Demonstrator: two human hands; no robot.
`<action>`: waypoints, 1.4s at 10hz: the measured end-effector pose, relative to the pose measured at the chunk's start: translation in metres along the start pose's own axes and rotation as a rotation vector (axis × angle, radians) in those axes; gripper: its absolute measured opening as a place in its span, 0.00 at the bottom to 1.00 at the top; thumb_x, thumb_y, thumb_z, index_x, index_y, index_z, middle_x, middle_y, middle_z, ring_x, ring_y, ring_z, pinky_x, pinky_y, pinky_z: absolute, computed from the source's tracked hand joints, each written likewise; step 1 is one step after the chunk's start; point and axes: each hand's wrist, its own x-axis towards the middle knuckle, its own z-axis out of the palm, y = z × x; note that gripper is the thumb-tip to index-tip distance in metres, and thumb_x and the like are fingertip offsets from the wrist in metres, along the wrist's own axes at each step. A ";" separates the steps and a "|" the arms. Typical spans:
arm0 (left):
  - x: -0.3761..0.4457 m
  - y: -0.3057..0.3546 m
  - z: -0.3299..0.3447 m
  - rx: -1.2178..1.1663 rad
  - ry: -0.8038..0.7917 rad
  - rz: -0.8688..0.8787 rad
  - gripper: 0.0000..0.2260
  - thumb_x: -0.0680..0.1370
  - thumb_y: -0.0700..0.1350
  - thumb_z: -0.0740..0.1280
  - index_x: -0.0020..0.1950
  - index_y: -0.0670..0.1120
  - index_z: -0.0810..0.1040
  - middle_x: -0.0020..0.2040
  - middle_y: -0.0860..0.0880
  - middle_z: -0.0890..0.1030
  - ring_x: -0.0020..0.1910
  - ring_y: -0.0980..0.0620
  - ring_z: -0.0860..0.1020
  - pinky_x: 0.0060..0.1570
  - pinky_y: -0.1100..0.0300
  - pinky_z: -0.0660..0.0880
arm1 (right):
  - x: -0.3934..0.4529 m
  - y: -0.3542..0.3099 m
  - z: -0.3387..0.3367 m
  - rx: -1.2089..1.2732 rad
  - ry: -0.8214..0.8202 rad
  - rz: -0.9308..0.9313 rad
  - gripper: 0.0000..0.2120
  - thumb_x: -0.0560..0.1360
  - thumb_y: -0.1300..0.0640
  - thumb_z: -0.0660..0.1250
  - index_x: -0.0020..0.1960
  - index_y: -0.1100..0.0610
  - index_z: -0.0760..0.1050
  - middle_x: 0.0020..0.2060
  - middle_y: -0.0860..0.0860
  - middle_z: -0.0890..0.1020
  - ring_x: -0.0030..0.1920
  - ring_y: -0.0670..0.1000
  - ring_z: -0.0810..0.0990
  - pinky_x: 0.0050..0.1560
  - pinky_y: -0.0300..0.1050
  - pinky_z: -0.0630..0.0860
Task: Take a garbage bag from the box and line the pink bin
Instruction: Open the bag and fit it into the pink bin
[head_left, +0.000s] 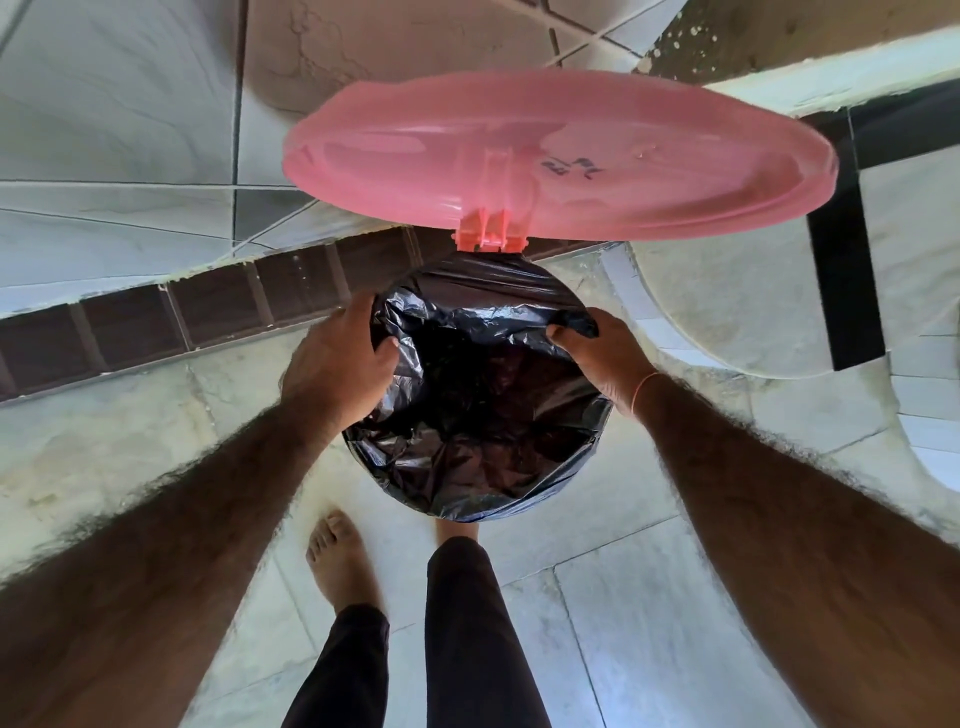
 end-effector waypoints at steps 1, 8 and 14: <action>-0.003 -0.008 0.004 -0.116 -0.028 -0.045 0.13 0.77 0.50 0.63 0.61 0.53 0.70 0.45 0.48 0.80 0.39 0.47 0.79 0.38 0.56 0.75 | -0.006 0.006 -0.002 0.079 -0.021 0.027 0.19 0.70 0.43 0.72 0.51 0.57 0.80 0.46 0.55 0.84 0.46 0.53 0.81 0.50 0.49 0.77; -0.126 -0.015 0.065 -0.747 0.120 -0.663 0.09 0.74 0.39 0.66 0.53 0.47 0.73 0.46 0.45 0.80 0.48 0.41 0.81 0.52 0.44 0.79 | -0.123 0.053 0.055 0.594 0.324 0.498 0.11 0.70 0.52 0.60 0.45 0.48 0.81 0.50 0.54 0.83 0.53 0.60 0.81 0.52 0.61 0.80; -0.103 0.014 0.040 0.485 -0.135 0.538 0.18 0.74 0.46 0.65 0.63 0.46 0.74 0.59 0.46 0.78 0.65 0.43 0.71 0.64 0.46 0.66 | -0.113 0.010 0.059 -0.634 0.006 -0.617 0.15 0.73 0.58 0.62 0.58 0.60 0.76 0.51 0.57 0.81 0.51 0.60 0.79 0.53 0.52 0.78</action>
